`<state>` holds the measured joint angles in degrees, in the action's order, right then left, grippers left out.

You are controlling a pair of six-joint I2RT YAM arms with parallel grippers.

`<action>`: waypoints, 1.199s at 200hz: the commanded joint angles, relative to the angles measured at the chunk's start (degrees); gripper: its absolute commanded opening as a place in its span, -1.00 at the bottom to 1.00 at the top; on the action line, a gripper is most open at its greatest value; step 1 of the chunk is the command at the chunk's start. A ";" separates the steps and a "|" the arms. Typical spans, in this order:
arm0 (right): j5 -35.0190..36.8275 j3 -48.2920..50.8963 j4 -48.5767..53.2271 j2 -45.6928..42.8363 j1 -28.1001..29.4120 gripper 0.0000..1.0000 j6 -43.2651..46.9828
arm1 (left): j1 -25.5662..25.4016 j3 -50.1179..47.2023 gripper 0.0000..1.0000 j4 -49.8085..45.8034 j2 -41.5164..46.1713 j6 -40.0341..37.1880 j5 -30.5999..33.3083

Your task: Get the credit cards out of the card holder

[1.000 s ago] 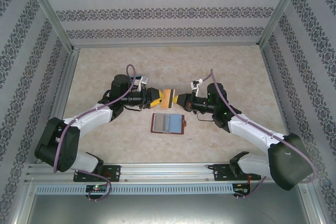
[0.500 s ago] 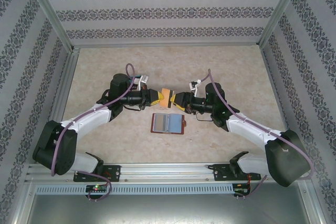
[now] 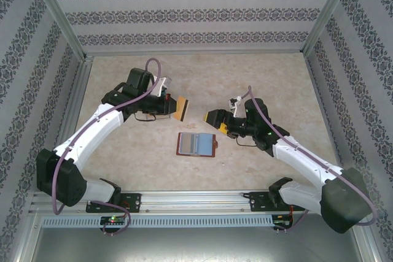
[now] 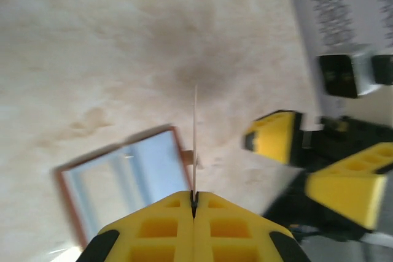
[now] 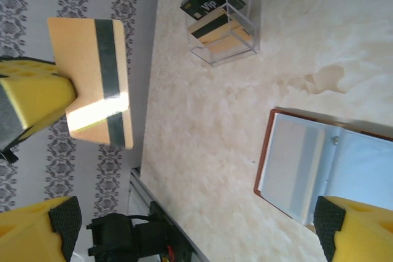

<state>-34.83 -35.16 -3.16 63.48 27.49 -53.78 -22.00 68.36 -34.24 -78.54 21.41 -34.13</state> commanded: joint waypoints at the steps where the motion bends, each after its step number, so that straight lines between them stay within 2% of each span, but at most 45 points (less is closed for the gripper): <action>1: 2.67 -2.90 6.75 -1.55 -0.24 0.96 5.48 | 0.26 0.71 -1.00 -10.41 -0.17 -15.87 15.07; 24: 4.11 -5.10 11.25 -1.98 -0.24 0.97 8.88 | -0.28 -1.79 -1.00 -5.77 2.52 -28.46 23.99; 56: 6.17 -8.54 17.05 -1.27 -0.24 0.97 13.22 | -1.12 -5.95 -1.00 -0.41 5.31 -47.83 29.47; 72: 6.60 -9.94 18.61 -0.74 -0.24 0.97 14.81 | -1.20 -6.80 -1.00 1.80 4.82 -54.41 32.92; 119: 5.74 -12.43 21.49 1.24 -0.69 0.97 18.13 | -1.73 -9.15 -1.00 6.44 1.46 -70.71 37.88; 168: 3.86 -12.48 21.95 1.38 -2.73 0.96 18.88 | -2.08 -12.21 -1.00 13.40 -2.29 -80.52 41.54; 240: 2.24 -12.92 22.23 2.65 -4.27 0.97 19.06 | -2.03 -11.75 -1.00 16.13 -8.17 -80.20 39.85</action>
<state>-30.98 -46.15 18.55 65.45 24.10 -35.94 -23.62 56.07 -20.32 -85.27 -57.32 6.46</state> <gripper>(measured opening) 0.983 0.053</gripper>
